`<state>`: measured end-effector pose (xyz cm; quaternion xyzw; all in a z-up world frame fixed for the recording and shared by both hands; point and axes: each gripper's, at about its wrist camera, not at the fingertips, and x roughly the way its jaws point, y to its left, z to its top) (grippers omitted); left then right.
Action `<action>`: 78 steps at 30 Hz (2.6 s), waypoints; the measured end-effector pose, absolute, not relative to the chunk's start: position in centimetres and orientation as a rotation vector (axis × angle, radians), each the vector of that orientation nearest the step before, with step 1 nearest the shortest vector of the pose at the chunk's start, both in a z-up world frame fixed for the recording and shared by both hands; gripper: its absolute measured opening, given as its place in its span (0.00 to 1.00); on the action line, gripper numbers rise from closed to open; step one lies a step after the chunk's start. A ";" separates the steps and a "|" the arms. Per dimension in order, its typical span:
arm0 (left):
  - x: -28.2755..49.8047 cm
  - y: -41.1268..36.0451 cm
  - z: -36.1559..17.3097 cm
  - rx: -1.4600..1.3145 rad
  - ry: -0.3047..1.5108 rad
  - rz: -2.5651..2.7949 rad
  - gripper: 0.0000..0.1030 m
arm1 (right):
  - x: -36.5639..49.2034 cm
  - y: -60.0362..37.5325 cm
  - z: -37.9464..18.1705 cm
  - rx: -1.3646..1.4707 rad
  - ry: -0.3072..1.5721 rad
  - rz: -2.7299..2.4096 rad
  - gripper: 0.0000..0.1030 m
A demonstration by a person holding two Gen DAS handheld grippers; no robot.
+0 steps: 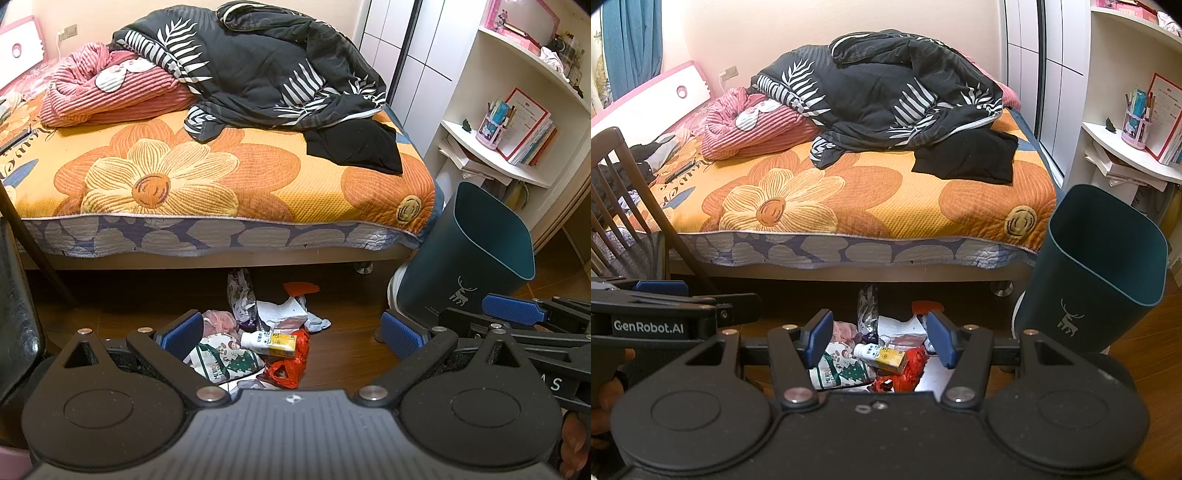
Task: Collect trash
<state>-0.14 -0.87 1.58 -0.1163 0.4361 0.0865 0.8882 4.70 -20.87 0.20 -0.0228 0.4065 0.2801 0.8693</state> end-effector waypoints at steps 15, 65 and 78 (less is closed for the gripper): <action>2.9 2.3 -0.4 -0.294 0.925 0.202 1.00 | 8.0 -19.6 -1.7 -0.102 0.871 0.630 0.55; 10.5 0.9 -42.9 0.578 1.603 -0.695 0.99 | 23.9 -2.3 -40.8 -0.792 1.235 1.213 0.55; 7.5 -3.5 -47.5 0.936 1.354 -0.819 0.62 | 22.4 -0.8 -44.2 -0.900 1.145 1.313 0.55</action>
